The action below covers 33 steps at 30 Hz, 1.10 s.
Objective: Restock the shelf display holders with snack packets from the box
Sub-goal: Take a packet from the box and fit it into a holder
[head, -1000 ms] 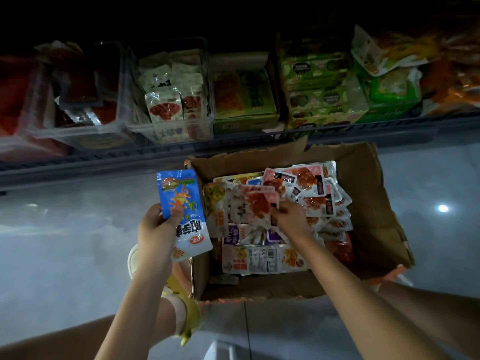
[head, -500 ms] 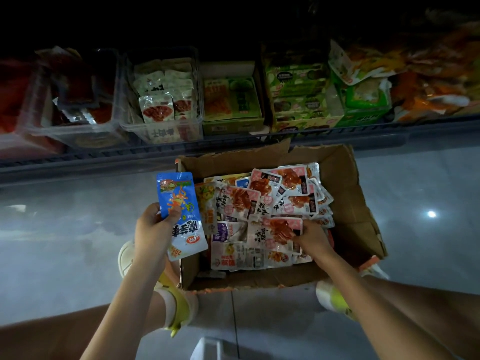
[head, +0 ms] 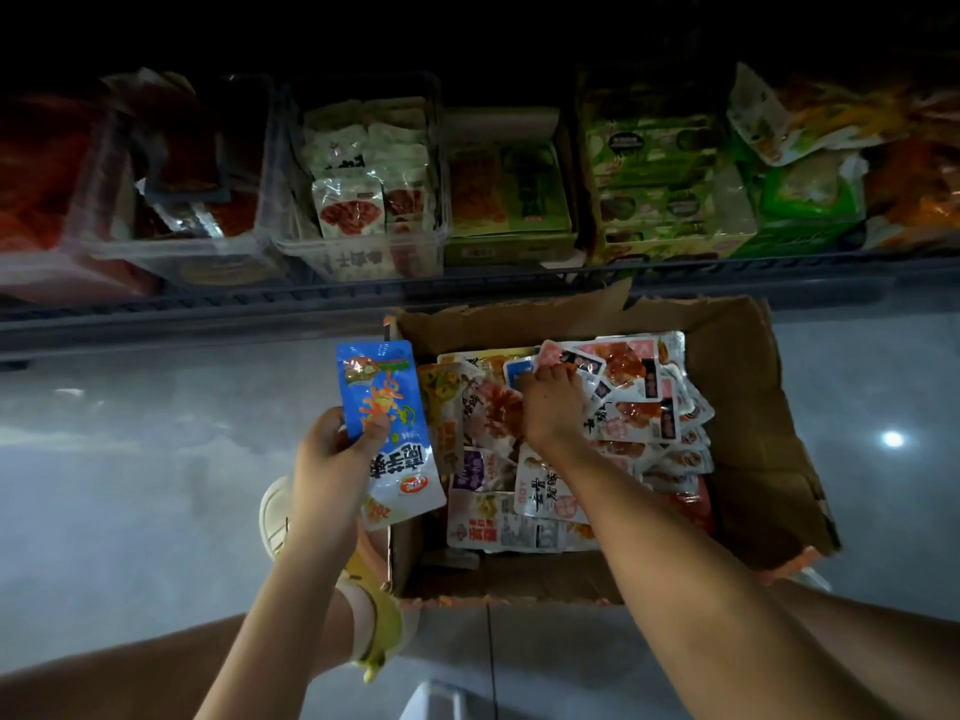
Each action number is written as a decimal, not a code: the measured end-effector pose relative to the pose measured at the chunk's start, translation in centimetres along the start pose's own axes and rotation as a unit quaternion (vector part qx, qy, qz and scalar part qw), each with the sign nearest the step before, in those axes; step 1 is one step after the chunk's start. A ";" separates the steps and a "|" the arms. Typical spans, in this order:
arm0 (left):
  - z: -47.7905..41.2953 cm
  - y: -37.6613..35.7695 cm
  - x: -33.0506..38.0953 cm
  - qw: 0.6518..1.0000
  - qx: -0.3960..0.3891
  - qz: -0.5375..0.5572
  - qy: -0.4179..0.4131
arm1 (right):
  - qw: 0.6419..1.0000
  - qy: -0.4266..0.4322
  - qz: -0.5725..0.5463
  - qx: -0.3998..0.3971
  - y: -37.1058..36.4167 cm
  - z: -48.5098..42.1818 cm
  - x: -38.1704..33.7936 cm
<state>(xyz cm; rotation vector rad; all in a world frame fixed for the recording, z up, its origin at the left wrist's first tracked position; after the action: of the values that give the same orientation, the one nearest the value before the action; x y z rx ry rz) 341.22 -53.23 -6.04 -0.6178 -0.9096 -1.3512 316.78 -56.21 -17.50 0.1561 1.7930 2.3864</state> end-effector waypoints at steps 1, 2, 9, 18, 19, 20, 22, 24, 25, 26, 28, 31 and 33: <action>-0.1 -0.2 -0.4 1.000 -0.007 -0.005 0.002 | 1.000 0.004 -0.012 0.004 0.2 -0.1 0.3; -0.2 -0.4 -0.7 1.000 -0.013 -0.012 0.005 | 0.999 0.001 -0.045 0.019 0.7 0.0 0.8; 0.5 -1.1 -2.1 0.992 -0.016 -0.119 -0.043 | 0.899 -0.094 -0.416 -0.095 3.9 5.4 9.7; 0.8 -2.1 -1.5 0.986 -0.022 -0.147 -0.079 | 0.991 0.022 -0.036 -0.123 -2.6 9.6 8.0; 0.8 -2.3 -1.7 0.988 -0.026 -0.133 -0.069 | 0.995 0.024 0.000 -0.093 -1.8 9.5 8.2; 0.8 -2.4 -1.8 0.990 -0.031 -0.122 -0.057 | 0.997 0.025 0.014 -0.068 -1.0 9.5 8.3; 0.8 -2.7 -2.0 0.993 -0.038 -0.106 -0.043 | 0.998 0.049 -0.024 -0.044 0.5 9.8 8.1; 1.0 -2.8 -2.0 0.995 -0.037 -0.088 -0.037 | 0.989 0.066 -0.080 -0.103 0.9 10.0 8.0; 1.1 -2.8 -2.0 0.996 -0.036 -0.079 -0.036 | 0.982 0.086 -0.089 -0.144 1.1 10.0 7.8; 1.1 -2.8 -2.0 0.996 -0.036 -0.073 -0.034 | 0.976 0.114 -0.090 -0.163 1.8 9.7 7.5; 1.1 -2.8 -2.0 0.996 -0.037 -0.069 -0.029 | 0.966 0.172 -0.086 -0.173 3.9 8.3 6.5; 1.0 -2.8 -2.3 0.997 -0.042 -0.060 -0.019 | 0.957 0.242 -0.058 -0.152 6.6 4.5 4.1; 1.0 -2.7 -2.2 0.998 -0.042 -0.054 -0.017 | 0.954 0.244 -0.010 -0.175 6.1 1.7 2.8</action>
<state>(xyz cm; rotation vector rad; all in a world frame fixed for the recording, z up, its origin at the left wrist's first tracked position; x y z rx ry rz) 338.39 -51.61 -7.70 -0.6655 -0.9285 -1.4850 313.96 -55.72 -11.15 -0.5325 1.4682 2.8546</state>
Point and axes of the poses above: each hand's wrist, its own z-axis away from the middle knuckle, its own y-axis out of the back of the hand, x = y × z, the point moved 9 cm from there along -z, towards the middle knuckle, and after that the axes turned 5 degrees about z, right-handed, at the moved point
